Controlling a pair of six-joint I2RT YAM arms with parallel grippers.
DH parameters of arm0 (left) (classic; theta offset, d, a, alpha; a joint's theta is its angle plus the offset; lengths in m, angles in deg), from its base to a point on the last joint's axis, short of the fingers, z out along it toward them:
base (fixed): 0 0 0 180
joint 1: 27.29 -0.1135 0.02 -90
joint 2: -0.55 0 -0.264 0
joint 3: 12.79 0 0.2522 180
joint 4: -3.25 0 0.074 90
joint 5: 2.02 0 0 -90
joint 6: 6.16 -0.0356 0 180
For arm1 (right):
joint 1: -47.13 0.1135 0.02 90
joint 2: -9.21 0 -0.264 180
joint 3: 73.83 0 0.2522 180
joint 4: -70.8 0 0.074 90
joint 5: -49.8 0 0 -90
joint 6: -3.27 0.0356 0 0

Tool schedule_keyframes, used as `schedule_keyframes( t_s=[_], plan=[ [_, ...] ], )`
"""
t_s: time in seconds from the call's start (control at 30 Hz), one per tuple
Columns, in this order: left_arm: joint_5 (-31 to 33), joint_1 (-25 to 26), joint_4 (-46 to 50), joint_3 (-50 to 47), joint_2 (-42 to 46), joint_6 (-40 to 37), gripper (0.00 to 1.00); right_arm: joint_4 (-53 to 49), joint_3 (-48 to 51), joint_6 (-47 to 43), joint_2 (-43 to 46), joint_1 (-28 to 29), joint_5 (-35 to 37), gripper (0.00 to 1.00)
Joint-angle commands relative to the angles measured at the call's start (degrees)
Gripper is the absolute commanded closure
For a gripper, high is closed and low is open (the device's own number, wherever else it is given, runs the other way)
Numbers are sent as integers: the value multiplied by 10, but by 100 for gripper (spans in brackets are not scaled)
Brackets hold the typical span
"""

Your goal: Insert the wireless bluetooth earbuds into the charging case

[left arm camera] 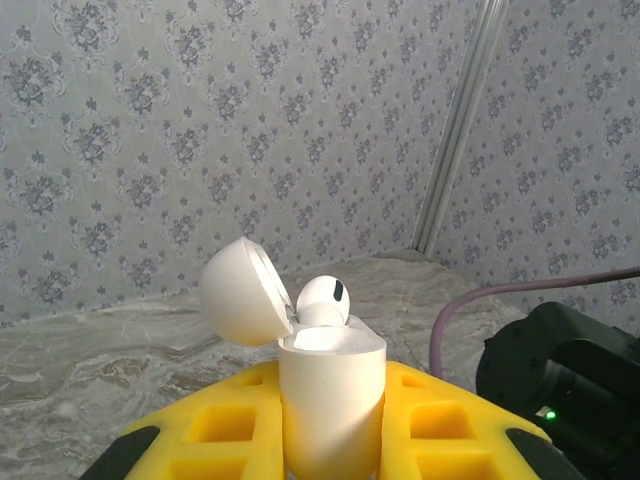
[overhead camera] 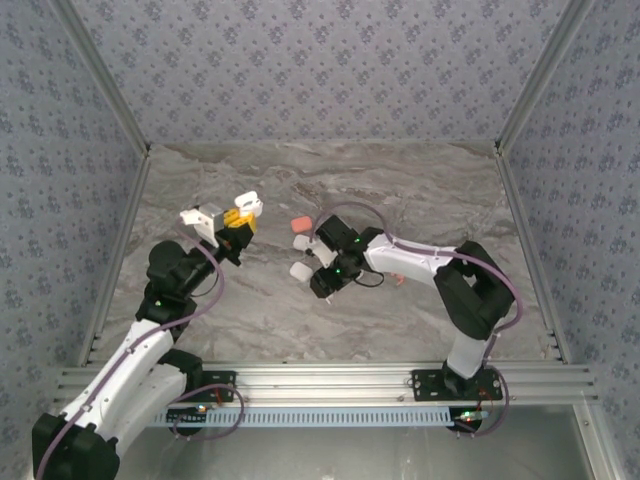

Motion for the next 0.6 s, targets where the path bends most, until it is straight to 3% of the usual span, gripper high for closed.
schedule_keyframes(
  t_s=[0.0, 0.57],
  plan=[
    [-2, -4, -5, -2, 13, -5, 100, -26, -24, -30, -24, 6, -17, 49],
    [-3, -5, -1, -3, 14, -6, 100, -81, -21, -43, -50, 16, -15, 54]
  ],
)
